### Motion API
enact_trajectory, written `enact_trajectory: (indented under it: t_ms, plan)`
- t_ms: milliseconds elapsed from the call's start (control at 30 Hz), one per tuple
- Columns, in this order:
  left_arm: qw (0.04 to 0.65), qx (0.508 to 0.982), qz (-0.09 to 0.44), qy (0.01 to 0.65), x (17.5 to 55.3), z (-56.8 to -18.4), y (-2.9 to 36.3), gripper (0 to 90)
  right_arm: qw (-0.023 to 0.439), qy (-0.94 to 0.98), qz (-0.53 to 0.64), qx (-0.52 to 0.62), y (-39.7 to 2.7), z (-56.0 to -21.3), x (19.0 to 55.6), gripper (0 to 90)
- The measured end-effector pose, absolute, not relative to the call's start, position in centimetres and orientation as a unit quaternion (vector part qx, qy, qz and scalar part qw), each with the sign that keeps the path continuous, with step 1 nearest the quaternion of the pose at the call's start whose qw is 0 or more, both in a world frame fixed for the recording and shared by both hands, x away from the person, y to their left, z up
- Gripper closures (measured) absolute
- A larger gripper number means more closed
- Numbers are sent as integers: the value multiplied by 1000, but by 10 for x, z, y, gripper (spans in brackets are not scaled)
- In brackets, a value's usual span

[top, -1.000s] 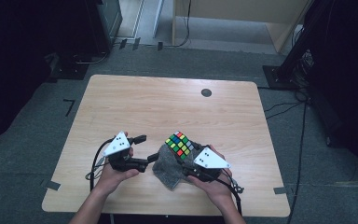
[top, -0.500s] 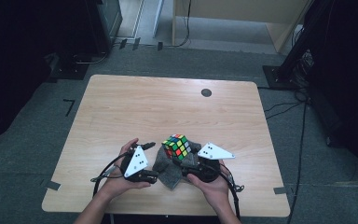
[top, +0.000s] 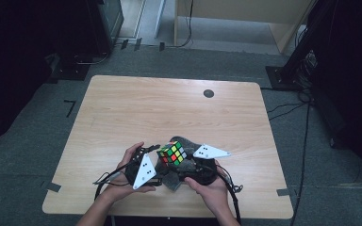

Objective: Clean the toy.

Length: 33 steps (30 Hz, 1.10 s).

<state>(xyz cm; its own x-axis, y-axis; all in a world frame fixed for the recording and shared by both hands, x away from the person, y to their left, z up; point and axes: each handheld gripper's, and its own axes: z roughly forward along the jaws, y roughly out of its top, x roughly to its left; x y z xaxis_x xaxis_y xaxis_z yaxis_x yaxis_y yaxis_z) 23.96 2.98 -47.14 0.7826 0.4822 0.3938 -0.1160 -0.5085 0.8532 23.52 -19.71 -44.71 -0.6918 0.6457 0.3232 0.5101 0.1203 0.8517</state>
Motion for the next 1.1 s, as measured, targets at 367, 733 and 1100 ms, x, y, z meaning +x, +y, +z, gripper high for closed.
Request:
enact_trajectory:
  t_ms: [367, 733, 1100]
  plan:
    - [489, 812, 305, 96, 236, -476, 25, 304, 0, 745, 530, 406, -193, -455, 241, 339]
    - [492, 796, 304, 176, 255, -472, 50, 325, 23, 687, 597, 414, -224, -449, 246, 249]
    - [530, 779, 239, 233, 269, -459, 73, 326, 114, 811, 427, 383, -169, -498, 241, 266]
